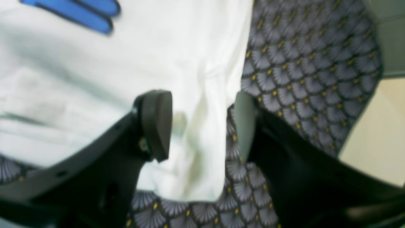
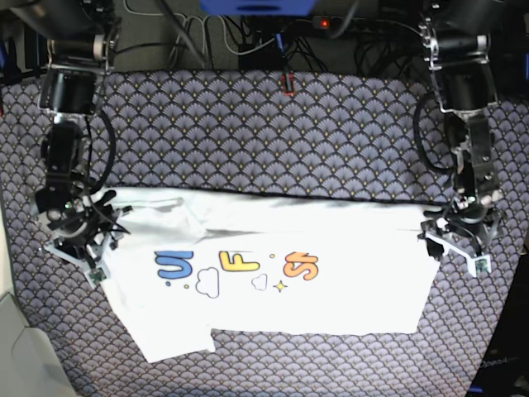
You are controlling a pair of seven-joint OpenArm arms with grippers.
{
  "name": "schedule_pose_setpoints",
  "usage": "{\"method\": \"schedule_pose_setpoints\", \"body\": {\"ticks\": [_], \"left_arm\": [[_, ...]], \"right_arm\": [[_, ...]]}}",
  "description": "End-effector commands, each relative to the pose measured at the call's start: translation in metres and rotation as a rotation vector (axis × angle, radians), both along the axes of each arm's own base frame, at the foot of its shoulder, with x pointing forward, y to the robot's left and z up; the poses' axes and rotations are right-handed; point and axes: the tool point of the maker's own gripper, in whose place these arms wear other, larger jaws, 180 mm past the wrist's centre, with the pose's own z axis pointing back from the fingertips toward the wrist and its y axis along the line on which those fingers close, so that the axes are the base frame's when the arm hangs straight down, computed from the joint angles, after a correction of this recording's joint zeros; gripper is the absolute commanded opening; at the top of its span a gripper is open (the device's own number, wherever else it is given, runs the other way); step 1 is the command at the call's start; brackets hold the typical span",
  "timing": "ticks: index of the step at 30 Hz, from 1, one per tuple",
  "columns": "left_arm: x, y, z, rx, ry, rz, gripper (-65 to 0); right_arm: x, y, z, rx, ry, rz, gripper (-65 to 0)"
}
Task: Fold the T-shirt properly
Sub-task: 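Lay the folded edge down and open both grippers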
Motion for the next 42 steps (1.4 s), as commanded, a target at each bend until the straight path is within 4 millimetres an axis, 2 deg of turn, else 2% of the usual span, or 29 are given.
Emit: {"method": "schedule_pose_setpoints", "body": {"ticks": [1,6,12,15,19,26,31,35,37,39,42], "left_arm": [[0.005,0.008,0.019,0.031,-0.054,0.002,-15.4],[-0.012,0.004,0.009,0.039,-0.036,-0.008,-15.4],[-0.015,-0.005,0.001,0.018,-0.028,-0.009,-15.4],[-0.015,-0.007,-0.001,0.011,-0.025,-0.008,-15.4],[-0.019,-0.005,-0.020,-0.005,0.021,0.006,-15.4],[-0.022,-0.001,-0.027,0.003,0.003,0.014,-15.4],[-0.029,0.001,-0.046,-0.014,0.054,0.027,-15.4],[-0.030,0.001,-0.048,-0.016,0.058,0.027,-15.4],[-0.030,0.001,-0.048,-0.016,0.058,0.027,-15.6],[-0.030,0.001,-0.048,-0.016,0.058,0.025,-17.8],[-0.030,0.001,-0.048,-0.017,0.058,0.024,-30.0]], "right_arm": [[0.005,-0.002,0.019,-0.013,-0.060,0.008,-32.2],[-0.015,0.004,0.018,-0.031,-0.068,0.024,-32.2],[-0.031,0.006,0.013,-0.042,-0.056,0.032,-32.2],[-0.034,0.006,0.012,-0.045,-0.056,0.033,-32.2],[-0.037,0.006,0.010,-0.047,-0.050,0.034,-32.2],[-0.040,0.004,0.009,-0.051,-0.043,0.034,-32.2],[-0.040,0.004,0.009,-0.051,-0.043,0.034,-32.2],[-0.039,0.002,0.010,-0.053,-0.046,0.028,-32.2],[-0.039,-0.006,0.013,-0.050,-0.054,0.002,-32.2],[-0.039,-0.013,0.016,-0.048,-0.063,-0.021,-32.2],[-0.040,-0.018,0.016,-0.050,-0.063,-0.031,-32.2]]}}
